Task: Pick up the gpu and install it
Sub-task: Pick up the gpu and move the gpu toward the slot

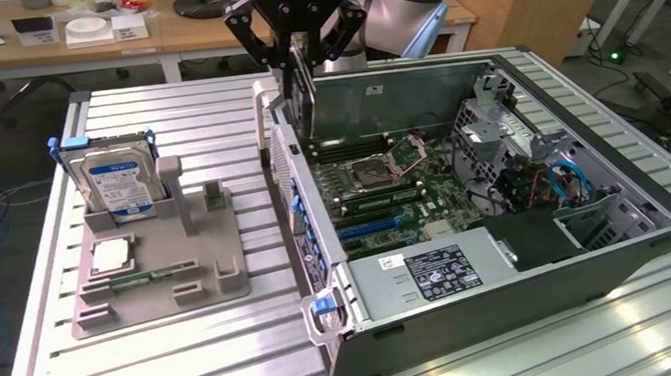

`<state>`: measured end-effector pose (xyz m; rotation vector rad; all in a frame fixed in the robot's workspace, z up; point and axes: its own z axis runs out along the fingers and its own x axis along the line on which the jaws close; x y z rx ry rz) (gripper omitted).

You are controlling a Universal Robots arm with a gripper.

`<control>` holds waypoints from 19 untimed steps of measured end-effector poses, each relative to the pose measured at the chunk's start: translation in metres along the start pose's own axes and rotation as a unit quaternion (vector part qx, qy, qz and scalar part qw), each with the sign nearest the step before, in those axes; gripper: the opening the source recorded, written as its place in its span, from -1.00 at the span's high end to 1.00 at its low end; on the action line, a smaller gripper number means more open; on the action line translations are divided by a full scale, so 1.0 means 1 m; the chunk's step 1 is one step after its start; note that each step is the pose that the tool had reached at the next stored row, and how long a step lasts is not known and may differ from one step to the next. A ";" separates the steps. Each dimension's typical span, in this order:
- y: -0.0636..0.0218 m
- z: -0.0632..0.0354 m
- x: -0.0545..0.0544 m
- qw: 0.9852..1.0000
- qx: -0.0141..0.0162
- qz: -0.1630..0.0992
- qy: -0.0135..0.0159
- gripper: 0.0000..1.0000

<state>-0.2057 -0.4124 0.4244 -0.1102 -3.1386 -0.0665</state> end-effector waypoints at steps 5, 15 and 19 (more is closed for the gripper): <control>0.0004 0.0001 -0.006 1.000 0.000 0.000 0.000 0.44; 0.0011 0.0005 -0.016 1.000 0.000 0.000 0.000 0.44; 0.0015 0.0006 -0.022 1.000 0.000 0.000 0.000 0.44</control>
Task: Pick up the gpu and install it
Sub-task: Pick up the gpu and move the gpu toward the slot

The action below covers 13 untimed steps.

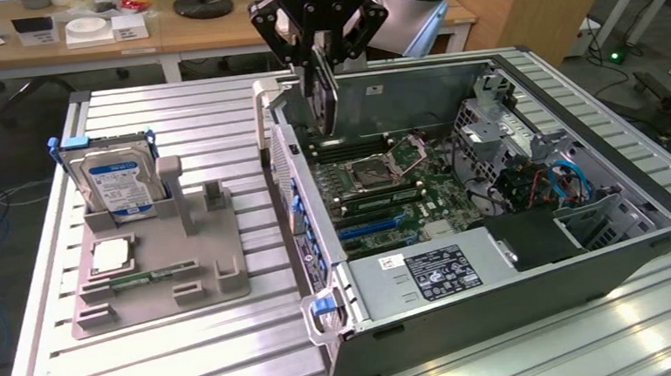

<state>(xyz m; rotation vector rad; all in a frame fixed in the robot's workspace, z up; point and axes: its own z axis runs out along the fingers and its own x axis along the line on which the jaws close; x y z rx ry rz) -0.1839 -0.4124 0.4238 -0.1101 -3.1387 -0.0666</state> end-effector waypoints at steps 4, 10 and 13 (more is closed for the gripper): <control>0.0004 0.0000 -0.006 1.000 0.000 0.000 0.000 0.44; 0.0010 0.0000 -0.014 1.000 0.000 0.000 0.000 0.44; 0.0014 0.0000 -0.019 1.000 0.000 0.000 0.000 0.44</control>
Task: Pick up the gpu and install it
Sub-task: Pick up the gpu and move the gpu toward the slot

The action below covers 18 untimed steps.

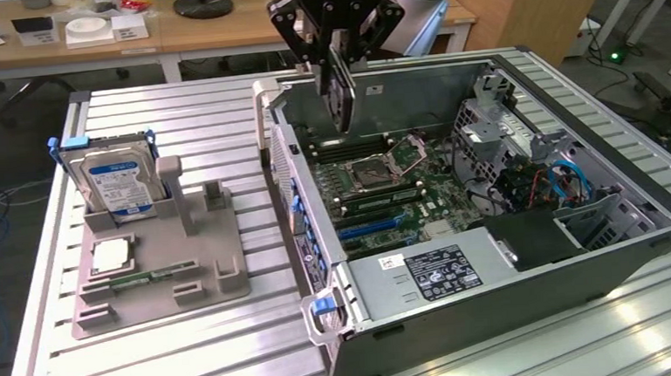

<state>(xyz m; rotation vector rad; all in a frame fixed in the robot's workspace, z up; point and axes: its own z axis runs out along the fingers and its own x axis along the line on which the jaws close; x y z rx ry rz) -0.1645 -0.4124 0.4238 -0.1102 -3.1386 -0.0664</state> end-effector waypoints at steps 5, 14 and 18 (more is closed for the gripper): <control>0.0007 0.0001 -0.010 1.000 0.000 0.000 0.000 0.44; 0.0016 0.0001 -0.023 1.000 0.000 0.000 0.000 0.44; 0.0019 0.0004 -0.028 1.000 0.000 0.000 0.000 0.44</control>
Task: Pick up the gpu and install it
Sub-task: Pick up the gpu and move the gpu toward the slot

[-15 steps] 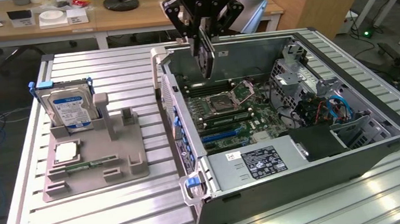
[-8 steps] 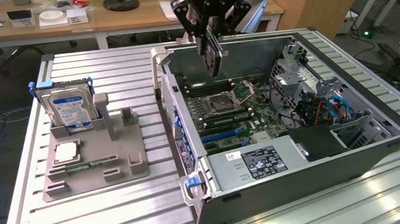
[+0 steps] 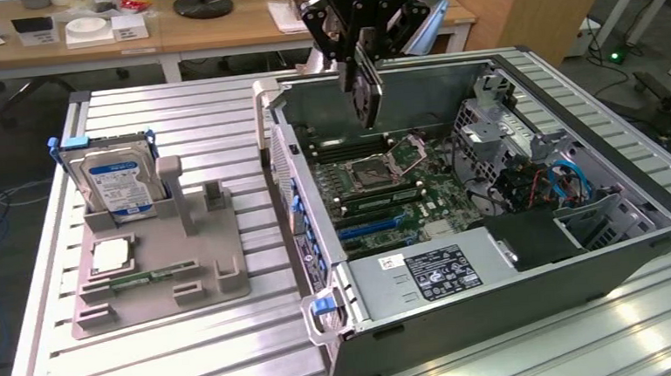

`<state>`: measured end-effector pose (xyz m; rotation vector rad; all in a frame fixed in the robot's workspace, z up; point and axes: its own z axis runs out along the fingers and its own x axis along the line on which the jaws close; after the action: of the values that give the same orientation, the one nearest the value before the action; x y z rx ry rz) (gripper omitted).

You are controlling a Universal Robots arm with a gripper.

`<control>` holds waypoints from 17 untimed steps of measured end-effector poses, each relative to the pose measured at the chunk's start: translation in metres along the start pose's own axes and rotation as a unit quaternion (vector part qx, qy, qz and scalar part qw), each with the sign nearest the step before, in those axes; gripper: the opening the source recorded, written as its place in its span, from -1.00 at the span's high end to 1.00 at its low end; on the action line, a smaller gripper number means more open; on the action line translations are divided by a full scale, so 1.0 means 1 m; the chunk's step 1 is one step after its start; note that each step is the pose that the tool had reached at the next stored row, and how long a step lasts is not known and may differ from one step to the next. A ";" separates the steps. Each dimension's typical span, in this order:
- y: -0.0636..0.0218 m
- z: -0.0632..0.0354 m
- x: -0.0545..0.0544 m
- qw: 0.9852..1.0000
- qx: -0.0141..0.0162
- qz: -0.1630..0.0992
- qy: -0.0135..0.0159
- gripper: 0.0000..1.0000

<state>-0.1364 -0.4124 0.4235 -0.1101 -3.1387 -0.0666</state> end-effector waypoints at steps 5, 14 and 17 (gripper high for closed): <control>0.0004 0.0004 -0.006 1.000 0.000 0.000 0.000 0.44; 0.0012 0.0008 -0.017 1.000 0.000 0.000 0.000 0.44; 0.0014 0.0009 -0.020 1.000 0.000 0.000 0.000 0.44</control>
<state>-0.1164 -0.4124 0.4225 -0.1101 -3.1386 -0.0666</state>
